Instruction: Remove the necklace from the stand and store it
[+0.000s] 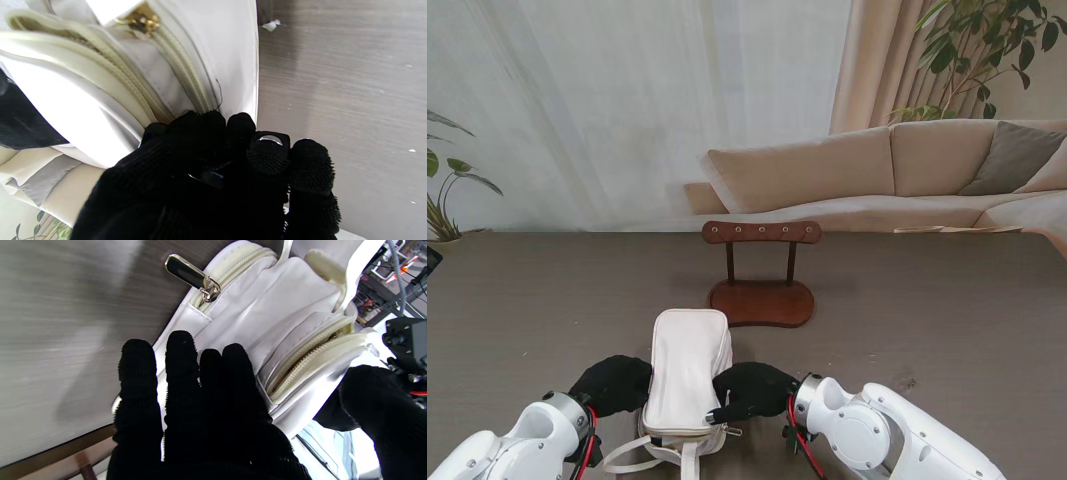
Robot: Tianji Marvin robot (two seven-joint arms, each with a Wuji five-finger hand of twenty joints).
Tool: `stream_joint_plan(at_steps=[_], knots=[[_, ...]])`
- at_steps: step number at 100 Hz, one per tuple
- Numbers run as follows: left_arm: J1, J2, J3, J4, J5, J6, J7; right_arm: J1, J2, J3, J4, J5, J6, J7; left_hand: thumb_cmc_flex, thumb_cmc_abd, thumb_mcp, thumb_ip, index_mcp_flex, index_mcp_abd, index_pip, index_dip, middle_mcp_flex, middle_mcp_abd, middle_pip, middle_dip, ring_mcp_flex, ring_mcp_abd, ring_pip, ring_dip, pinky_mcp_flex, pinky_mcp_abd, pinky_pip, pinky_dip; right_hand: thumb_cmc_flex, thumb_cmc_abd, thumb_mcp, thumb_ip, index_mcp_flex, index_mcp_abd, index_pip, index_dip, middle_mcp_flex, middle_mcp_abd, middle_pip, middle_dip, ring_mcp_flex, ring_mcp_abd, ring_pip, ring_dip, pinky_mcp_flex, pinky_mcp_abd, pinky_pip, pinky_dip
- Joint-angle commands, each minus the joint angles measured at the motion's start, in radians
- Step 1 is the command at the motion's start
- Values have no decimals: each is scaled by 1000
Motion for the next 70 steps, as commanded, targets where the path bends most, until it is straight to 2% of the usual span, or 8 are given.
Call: stream_joint_plan(at_steps=[1, 14, 28, 52, 70], knots=[[-13, -4, 3, -5, -6, -10, -24, -20, -37, -35, -21, 14, -34, 17, 1, 35, 17, 2, -42, -96, 8, 32, 20, -38, 12, 8, 27, -30, 26, 9, 1, 0, 48, -6, 16, 12, 54, 5, -45, -358, -47, 23, 17, -117, 7, 8, 46, -31, 14, 9, -350, -1, 40, -1], [-31, -2, -5, 8, -9, -10, -37, -19, -46, -55, -11, 10, -49, -15, 1, 36, 16, 2, -42, -96, 8, 32, 19, -38, 11, 8, 24, -30, 24, 9, -3, -2, 44, -8, 30, 5, 106, 2, -51, -364, -40, 22, 21, -121, 11, 7, 51, -40, 18, 7, -343, -7, 50, -2], [-40, 2, -14, 14, -1, -16, -64, -14, -45, -48, -15, -23, -52, -26, 1, 38, 14, 2, -45, -95, 8, 32, 17, -40, 10, 9, 21, -32, 22, 9, -4, -3, 42, -10, 26, -29, 97, -8, -65, -371, -50, 15, 16, -116, 15, 7, 54, -32, 21, 6, -337, -5, 56, -5], [-23, 6, -37, 3, 14, -22, -94, -36, -32, 71, -89, -116, 18, 2, 3, 38, 12, 2, -46, -97, 10, 32, 15, -40, 10, 11, 20, -32, 21, 9, -7, -3, 39, -11, 4, -53, 42, -9, -22, -372, -63, 0, 33, -99, 7, 2, 60, 7, 30, 12, -328, 30, 60, -9], [-15, 9, -41, -7, 22, -20, -112, -48, -21, 142, -154, -224, 81, 28, 4, 39, 12, 3, -47, -98, 10, 31, 15, -41, 9, 11, 18, -32, 20, 9, -7, -3, 38, -12, -3, -53, 2, 2, 95, -380, -69, -2, 117, -99, -11, 2, 107, 11, 30, 17, -287, 46, 71, -9]])
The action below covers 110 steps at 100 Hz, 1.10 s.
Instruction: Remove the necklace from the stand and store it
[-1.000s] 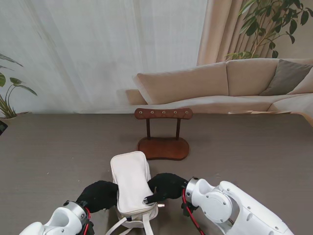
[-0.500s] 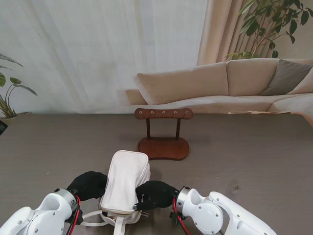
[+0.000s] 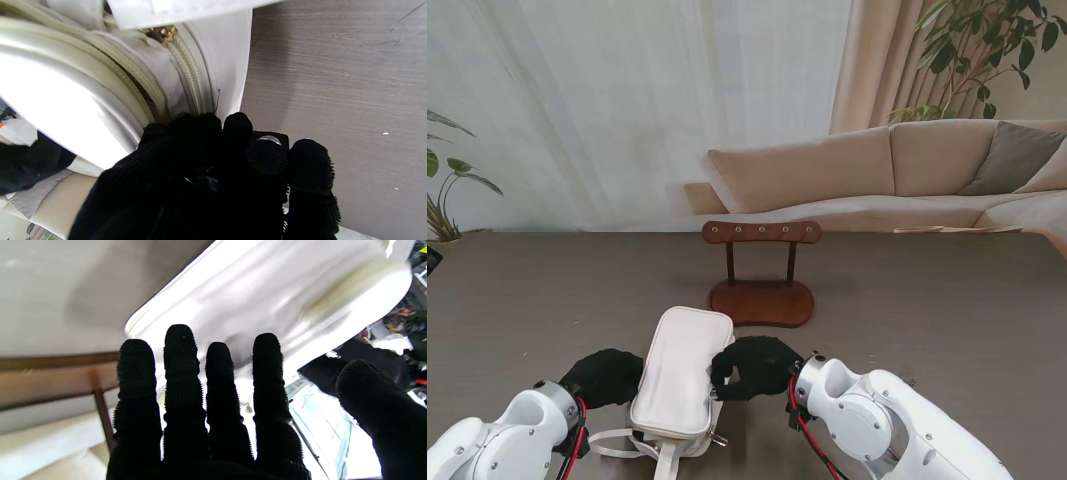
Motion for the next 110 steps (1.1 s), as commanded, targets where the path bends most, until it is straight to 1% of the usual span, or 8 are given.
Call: stream_joint_plan(at_steps=[1, 14, 25, 32, 42, 60, 87, 110], knots=[[9, -1, 2, -13, 3, -2, -33, 6, 4, 12, -30, -3, 24, 10, 19, 21, 14, 3, -14, -70, 17, 14, 19, -20, 10, 11, 18, -29, 20, 9, -7, -3, 37, -10, -21, -15, -31, 7, 36, -41, -13, -1, 37, -29, 3, 3, 46, 9, 9, 17, -285, 31, 56, -9], [18, 3, -6, -28, 16, -1, -60, 14, -4, 17, -53, -85, 80, -41, 18, 22, 12, 2, -14, -71, 18, 14, 18, -21, 9, 11, 17, -29, 19, 9, -10, -5, 34, -11, -11, -26, -13, 11, 35, -37, -33, -1, 62, -30, -9, 8, 60, -3, -2, 18, -267, 28, 67, -8], [31, 5, -17, -41, 23, 0, -74, 45, -16, -13, -50, -100, 93, -89, 19, 22, 12, 3, -14, -70, 19, 14, 17, -21, 9, 12, 16, -30, 18, 10, -10, -5, 34, -11, -6, -33, 4, 9, -99, -44, -92, -14, -29, -37, -26, 11, -19, -11, -41, 9, -290, 11, 63, -11], [46, 5, -27, -54, 36, 3, -84, 73, -22, -44, -38, -111, 81, -117, 19, 23, 11, 3, -15, -72, 19, 14, 17, -23, 9, 12, 16, -30, 18, 10, -10, -5, 34, -11, -6, -34, 16, 7, -189, -57, -129, -28, -88, -54, -40, 2, -75, -20, -83, -10, -310, -1, 53, -15], [70, 5, -42, -73, 47, 10, -94, 122, -26, -97, -12, -127, 52, -132, 19, 23, 11, 3, -17, -72, 19, 13, 17, -22, 9, 13, 16, -30, 18, 10, -10, -5, 33, -12, -7, -47, 38, 3, -268, -84, -145, -58, -128, -85, -62, -36, -115, -47, -150, -54, -331, -21, 20, -36], [112, 5, -62, -109, 70, 17, -109, 200, -29, -188, 42, -105, 19, -108, 20, 24, 9, 3, -17, -72, 20, 13, 16, -23, 9, 13, 16, -30, 17, 10, -11, -5, 32, -12, -5, -47, 40, 1, -295, -113, -134, -78, -168, -128, -107, -89, -165, -87, -223, -105, -361, -50, -14, -56], [178, 4, -77, -161, 101, 24, -125, 267, -28, -269, 114, -59, 1, -60, 20, 26, 7, 3, -19, -74, 20, 12, 16, -25, 9, 12, 15, -33, 16, 10, -12, -7, 32, -13, 1, -27, 50, 5, -261, -123, -121, -86, -102, -194, -159, -154, -163, -140, -252, -142, -375, -76, -31, -72], [243, 5, -90, -226, 117, 43, -159, 335, -35, -354, 173, -12, 26, -24, 22, 27, 4, 4, -19, -73, 19, 11, 15, -23, 9, 12, 15, -33, 16, 10, -14, -9, 30, -13, -2, -1, 55, 8, -257, -114, -121, -86, -93, -213, -185, -175, -172, -153, -259, -152, -389, -90, -37, -77]])
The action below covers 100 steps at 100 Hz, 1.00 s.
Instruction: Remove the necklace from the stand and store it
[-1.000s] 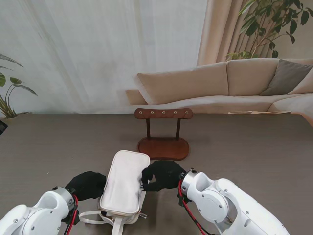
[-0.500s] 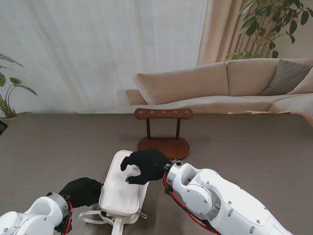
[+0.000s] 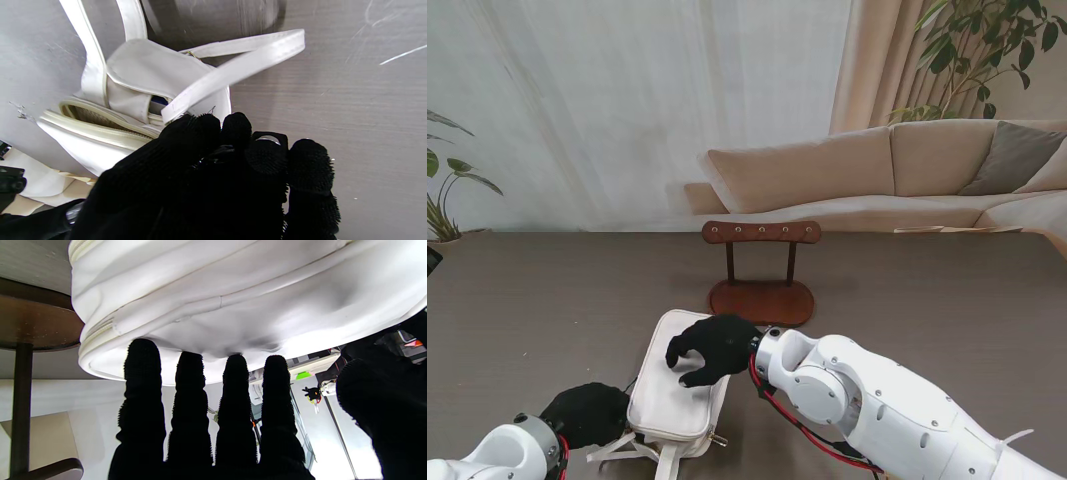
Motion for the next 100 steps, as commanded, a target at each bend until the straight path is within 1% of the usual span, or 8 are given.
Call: stream_joint_plan(at_steps=[1, 18, 33, 45, 63, 70, 82, 100], knots=[[31, -1, 0, -33, -3, 6, -35, 0, -9, -30, 37, 5, 7, 53, 23, 21, 7, 3, -9, -64, 22, 5, 16, -13, 9, 12, 15, -26, 16, 10, -12, -8, 30, -11, -2, 12, 33, 7, 5, -15, 14, -15, 15, -24, -30, -21, 10, -73, -3, -27, -391, -30, -22, -27], [85, -1, -6, -96, 18, -1, -54, 27, -15, -59, 56, 28, 32, 68, 24, 23, 4, 3, -10, -65, 22, 6, 15, -14, 10, 13, 14, -28, 17, 11, -11, -9, 32, -10, 0, 22, 41, 10, 8, -15, 20, -12, 15, -29, -28, -25, 7, -77, 1, -30, -394, -38, -24, -29], [130, 0, -2, -157, 60, 3, -84, 39, -21, -74, 74, 48, 49, 70, 24, 24, 2, 3, -11, -65, 22, 6, 15, -16, 11, 13, 14, -28, 18, 12, -11, -10, 32, -10, -1, 28, 47, 10, 13, -16, 23, -11, 15, -30, -29, -27, 5, -78, 3, -32, -398, -40, -25, -29], [137, -1, 22, -167, 89, 5, -81, 50, -28, -94, 96, 66, 59, 70, 25, 25, 0, 4, -12, -66, 23, 6, 15, -16, 11, 13, 14, -29, 18, 12, -11, -10, 32, -10, 0, 30, 49, 10, 15, -13, 24, -11, 14, -28, -31, -30, 5, -79, 4, -33, -402, -45, -26, -30], [125, 2, 68, -177, 119, 10, -87, 70, -42, -127, 135, 94, 70, 64, 25, 24, -2, 4, -11, -66, 23, 6, 16, -17, 12, 12, 14, -33, 23, 14, -9, -13, 34, -10, 0, 37, 49, 11, 11, -10, 21, -11, 10, -28, -41, -36, 5, -81, 7, -33, -403, -54, -24, -28], [115, 3, 88, -178, 122, 8, -79, 75, -48, -138, 146, 108, 75, 63, 25, 25, -2, 4, -11, -66, 24, 6, 16, -17, 12, 12, 14, -35, 24, 14, -9, -13, 34, -9, -1, 40, 49, 11, 7, -8, 21, -11, 9, -25, -45, -38, 7, -82, 10, -32, -401, -58, -21, -26], [91, 4, 120, -177, 109, 1, -55, 80, -58, -151, 161, 131, 80, 59, 25, 23, 0, 5, -9, -67, 25, 5, 19, -17, 14, 11, 17, -37, 27, 15, -4, -12, 37, -9, 1, 43, 50, 11, 7, -6, 22, -10, 8, -24, -50, -40, 10, -84, 14, -31, -396, -63, -15, -24], [36, 11, 165, -172, 74, -9, -60, 84, -67, -164, 176, 147, 85, 53, 23, 23, 1, 4, -9, -67, 25, 5, 19, -18, 14, 10, 18, -37, 29, 15, -1, -13, 39, -8, 2, 47, 52, 11, 5, -6, 23, -9, 12, -21, -54, -43, 14, -88, 21, -29, -397, -66, -10, -22]])
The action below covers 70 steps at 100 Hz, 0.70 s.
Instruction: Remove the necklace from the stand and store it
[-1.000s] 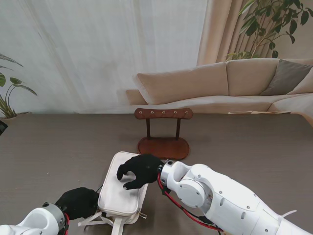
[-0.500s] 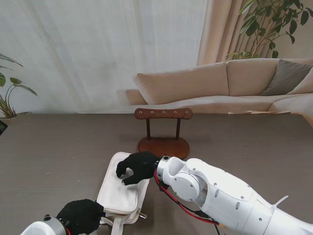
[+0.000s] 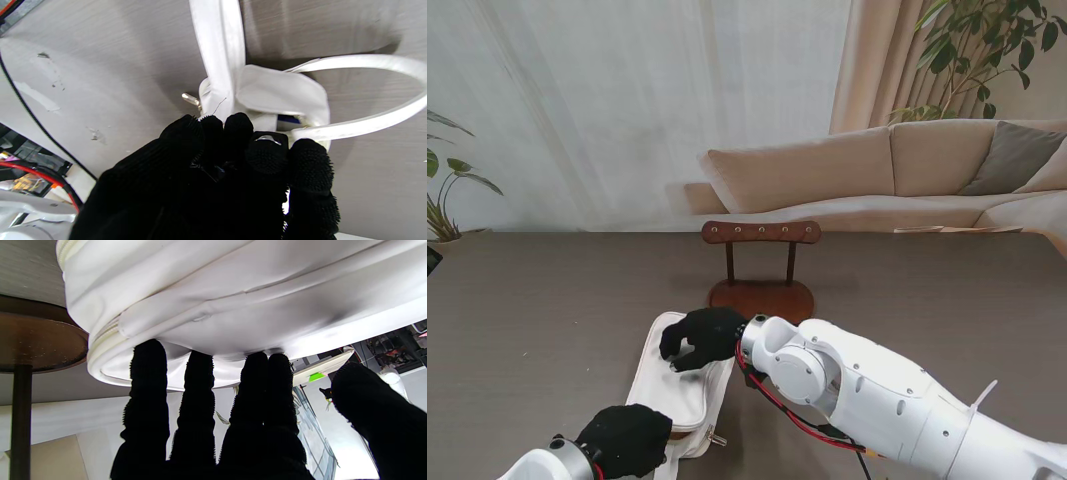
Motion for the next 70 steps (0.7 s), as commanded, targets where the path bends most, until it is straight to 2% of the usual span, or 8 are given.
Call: stream_joint_plan(at_steps=[1, 46, 59, 70], knots=[[-12, -1, 19, -29, -19, -18, -30, -47, -8, -46, 55, -2, 7, 50, 22, 23, 0, 3, 2, -100, 41, 5, 22, -31, 16, 10, 18, -34, 29, 15, 0, -8, 39, 0, 2, 20, 29, 11, -3, 15, -2, -11, -19, 181, -158, -106, 21, 6, -73, -38, -408, -8, -56, -23], [-95, 10, 83, -30, -47, -23, -63, -64, 1, -31, 43, 11, 17, 64, 22, 26, -1, 3, -1, -102, 41, 5, 20, -33, 17, 9, 17, -36, 30, 15, 1, -8, 40, 0, 3, 20, 31, 11, 2, 19, 1, -10, -8, 189, -158, -106, 29, 5, -61, -34, -409, -9, -51, -22], [-73, 9, 79, -35, -17, -14, -70, -69, 2, -31, 45, 12, 11, 63, 22, 26, -3, 3, -2, -104, 43, 6, 19, -34, 18, 10, 17, -40, 32, 16, -1, -13, 39, -1, 1, 20, 28, 10, 1, 16, 1, -10, -7, 193, -154, -104, 31, 8, -57, -32, -411, -7, -51, -22], [-5, 3, 46, -43, 34, 4, -67, -73, 4, -31, 44, 11, 6, 63, 23, 27, -4, 3, -4, -103, 43, 5, 18, -34, 18, 11, 14, -40, 32, 16, -4, -15, 40, -1, 1, 19, 26, 10, 2, 14, 1, -11, -8, 200, -152, -103, 32, 16, -55, -30, -411, -4, -52, -22]])
